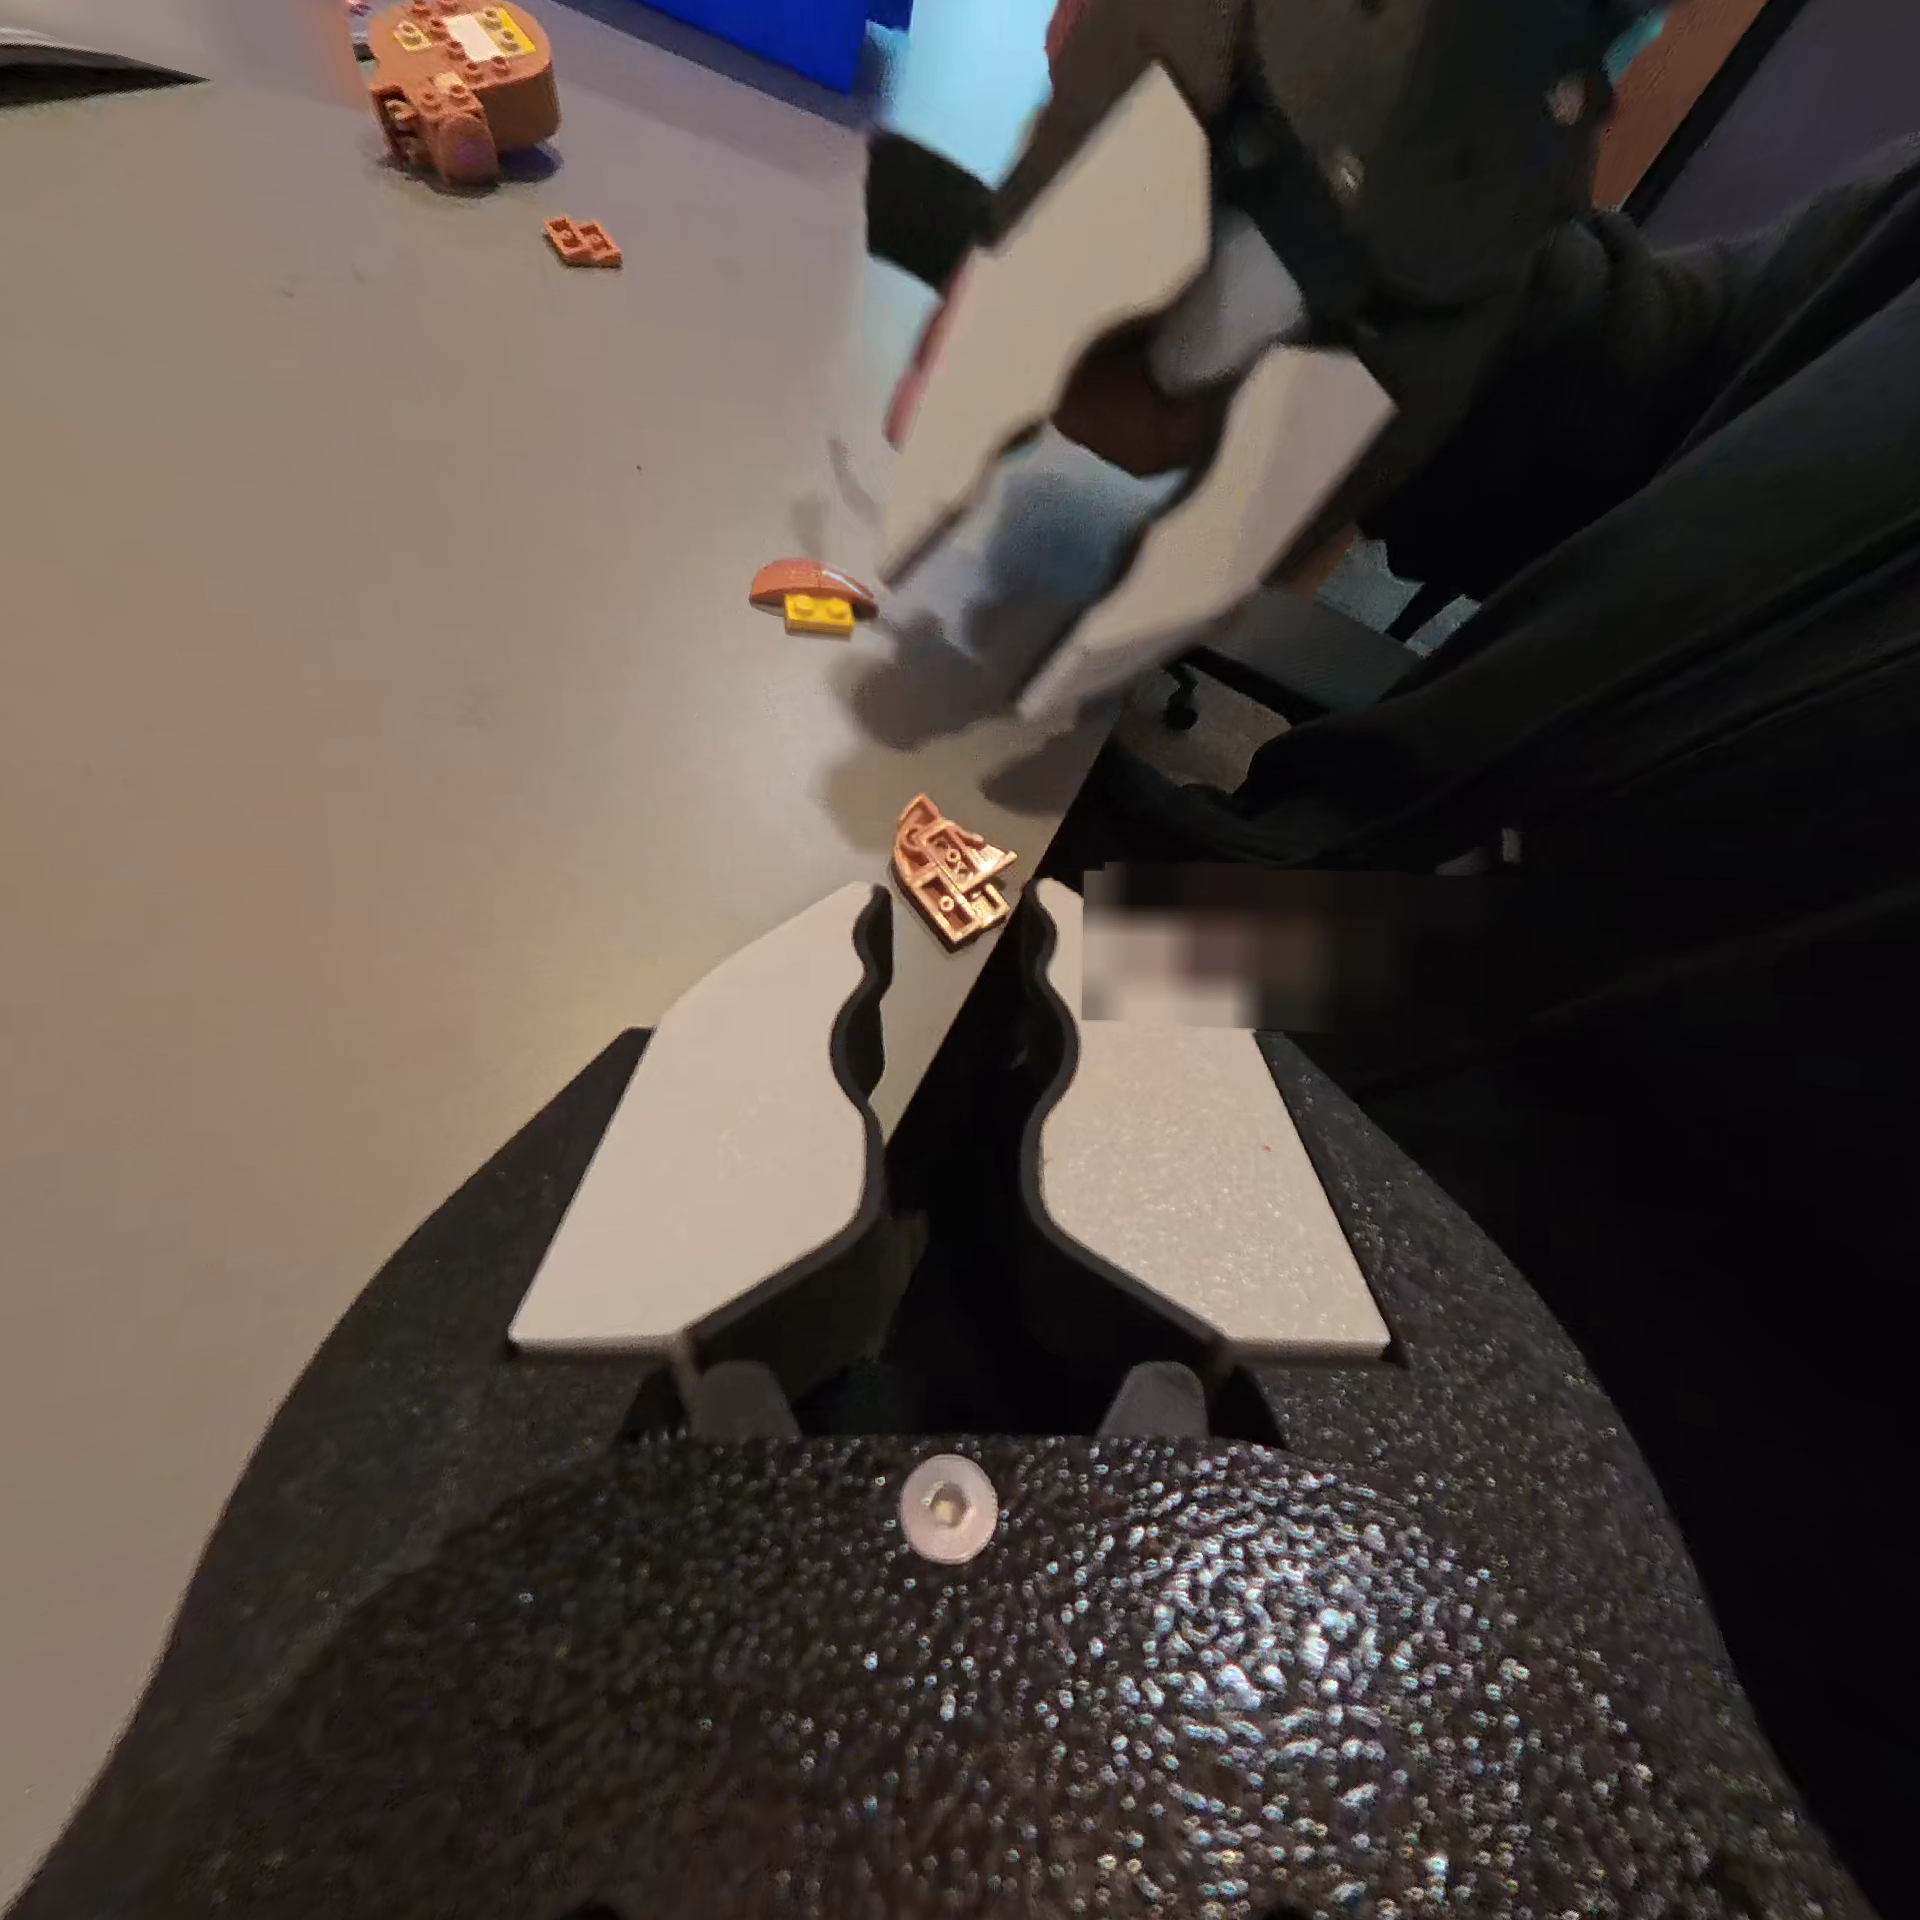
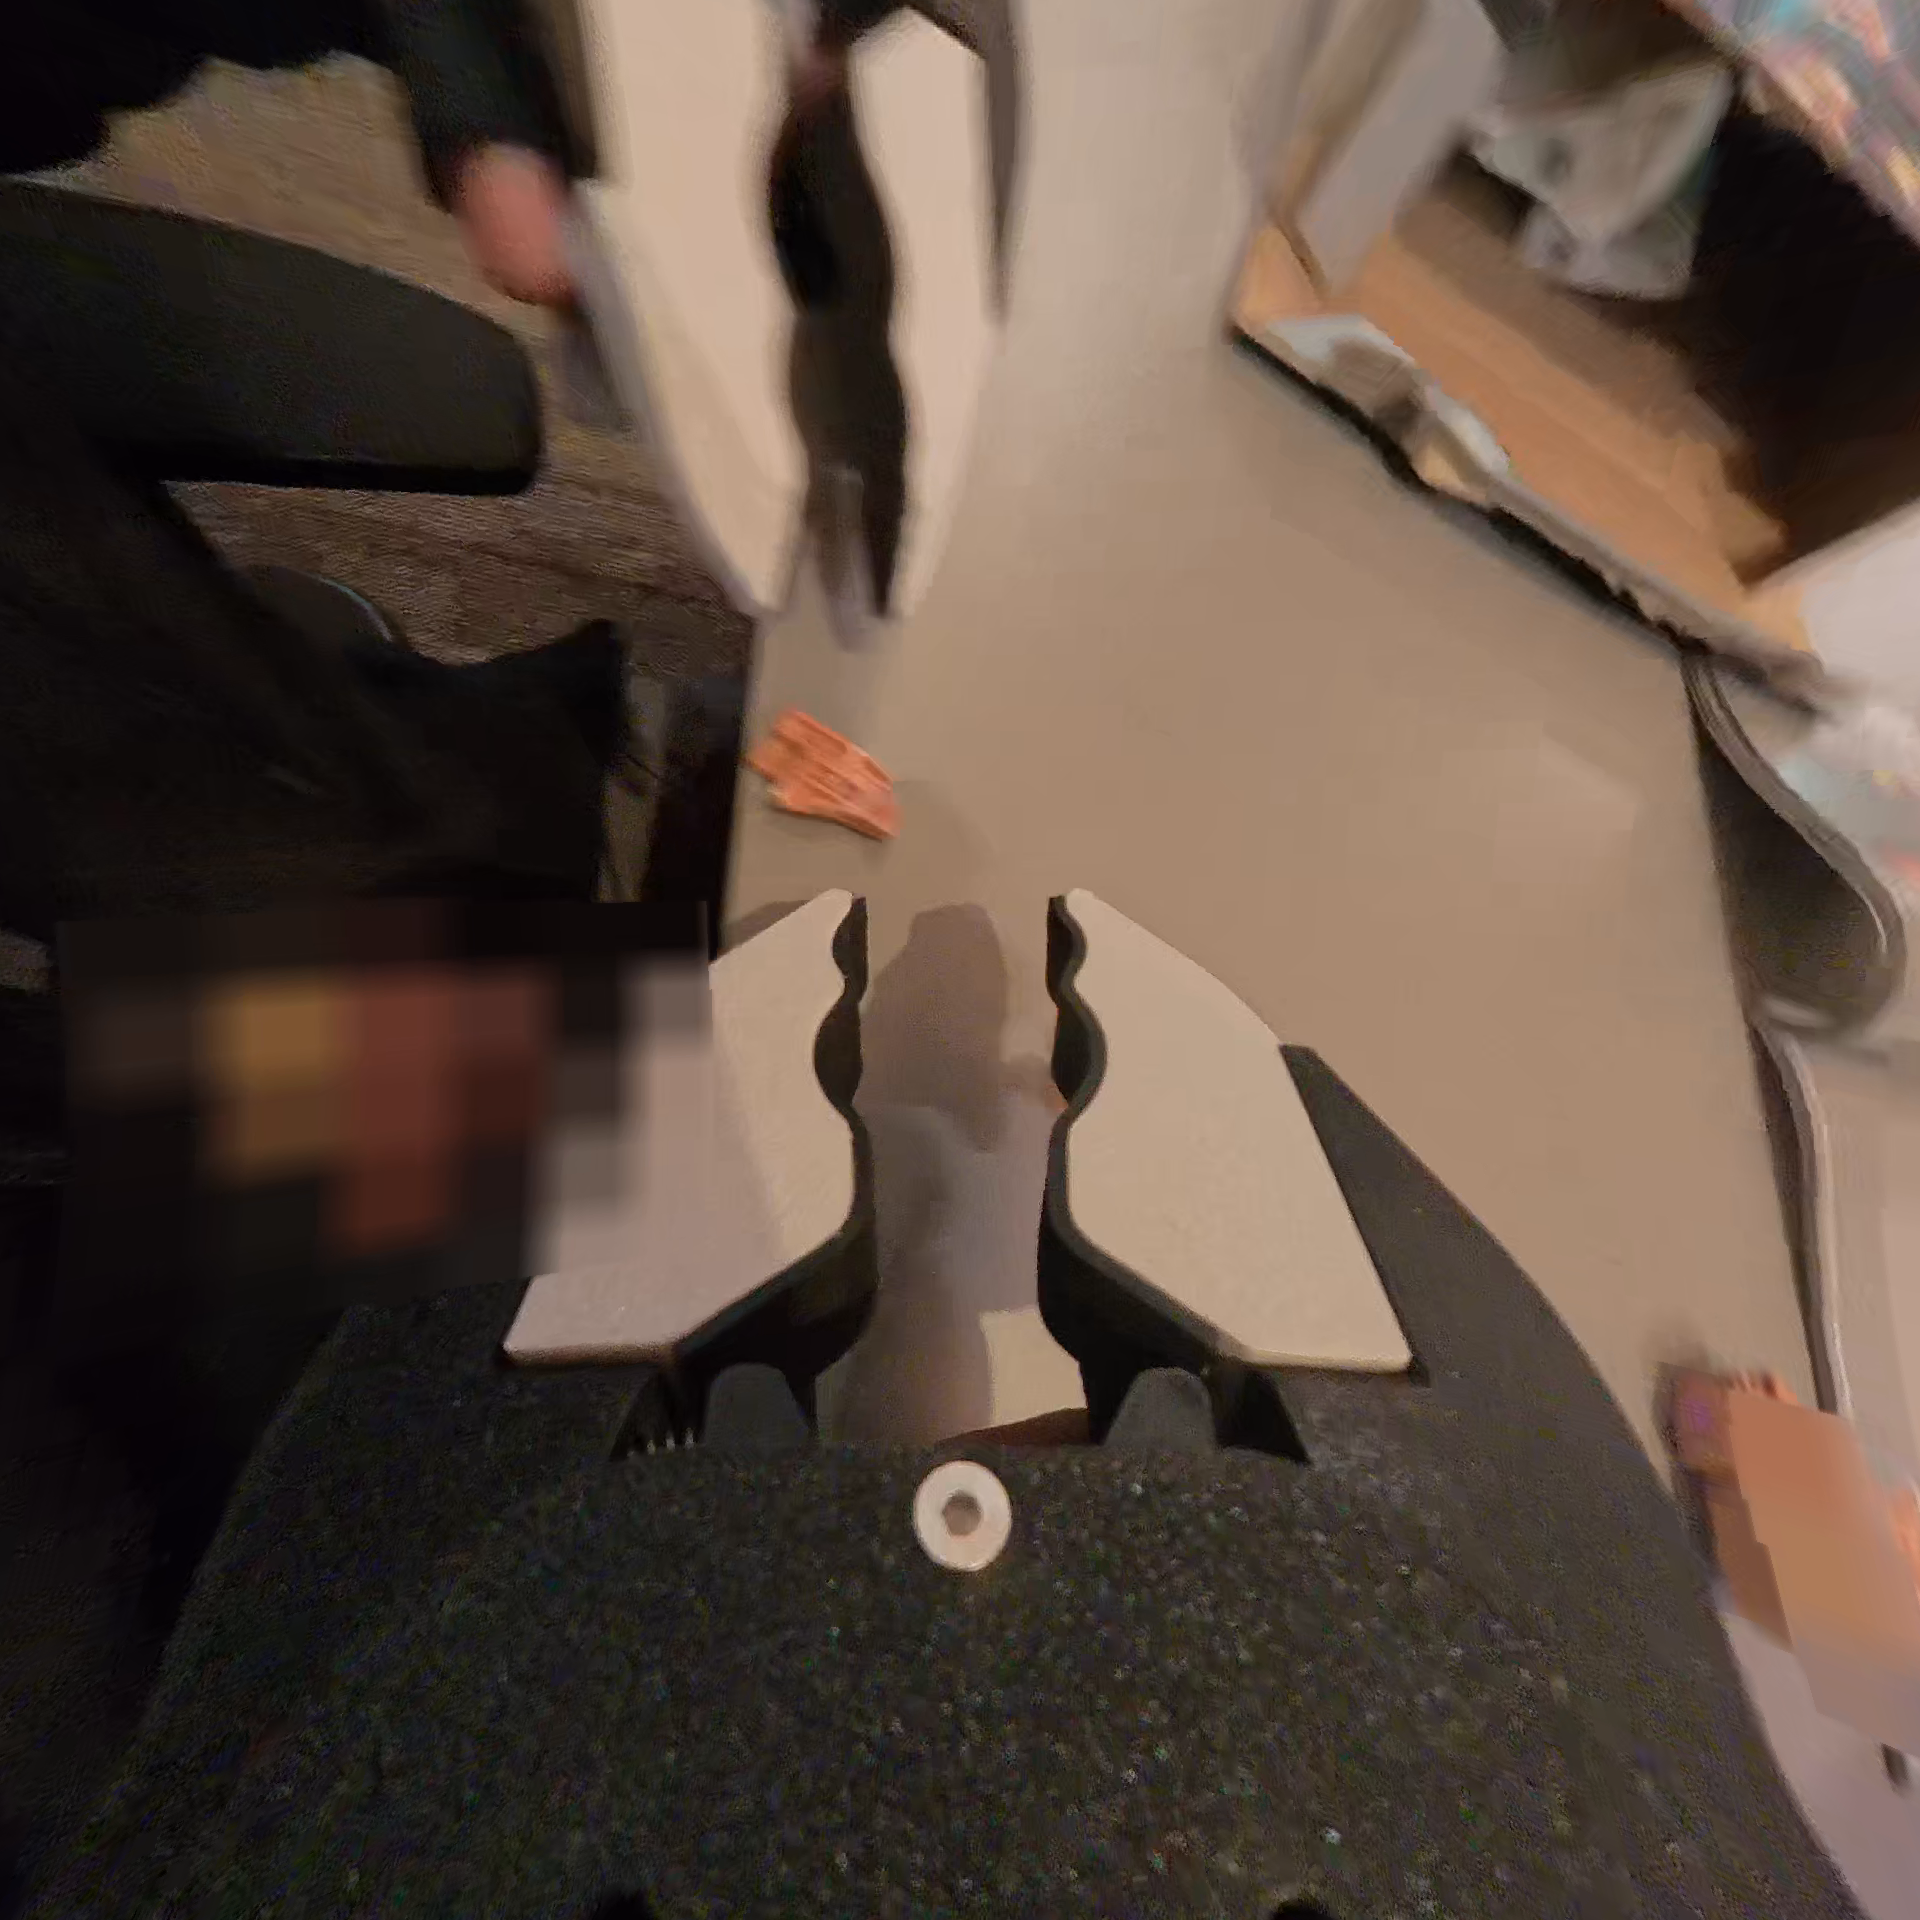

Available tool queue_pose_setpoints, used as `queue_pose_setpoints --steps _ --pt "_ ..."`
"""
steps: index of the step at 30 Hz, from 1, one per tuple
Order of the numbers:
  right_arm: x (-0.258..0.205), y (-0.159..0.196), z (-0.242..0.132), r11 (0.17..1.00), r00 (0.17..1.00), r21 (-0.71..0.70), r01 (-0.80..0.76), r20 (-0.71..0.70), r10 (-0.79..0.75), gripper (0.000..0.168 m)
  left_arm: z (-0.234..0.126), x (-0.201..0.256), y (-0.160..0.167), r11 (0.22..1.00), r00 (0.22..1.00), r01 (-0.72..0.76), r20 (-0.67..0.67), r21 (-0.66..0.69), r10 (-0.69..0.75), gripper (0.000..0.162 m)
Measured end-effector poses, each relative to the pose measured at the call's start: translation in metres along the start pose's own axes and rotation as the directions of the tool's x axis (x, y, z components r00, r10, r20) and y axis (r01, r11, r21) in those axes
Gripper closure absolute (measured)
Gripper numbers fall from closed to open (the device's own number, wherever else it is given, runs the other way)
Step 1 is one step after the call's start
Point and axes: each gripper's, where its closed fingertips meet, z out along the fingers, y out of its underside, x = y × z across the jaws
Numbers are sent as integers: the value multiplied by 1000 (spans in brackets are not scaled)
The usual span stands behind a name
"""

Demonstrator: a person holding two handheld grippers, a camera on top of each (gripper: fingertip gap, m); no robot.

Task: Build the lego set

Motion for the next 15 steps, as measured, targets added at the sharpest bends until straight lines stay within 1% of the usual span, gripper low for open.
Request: queue_pose_setpoints --steps 3,7,10,12,15 --pt "-22 -9 12 993 993 -2 121 6 -121 134 -1 -1 -3 999 1000 26 10 40 -26 139" --pt "-33 -13 25 982 982 -35 187 6 -187 132 -5 -1 -4 993 998 61 25 101 -63 140" --pt "-32 -11 33 960 965 -107 257 -25 -261 132 -6 1 3 991 996 71 45 117 -77 140" --pt "-31 -3 38 935 950 -190 300 -35 -311 133 -8 7 4 987 996 70 43 142 -77 140" --pt "-32 -5 40 929 945 -217 299 -66 -320 136 -11 13 6 984 996 63 51 167 -73 140"
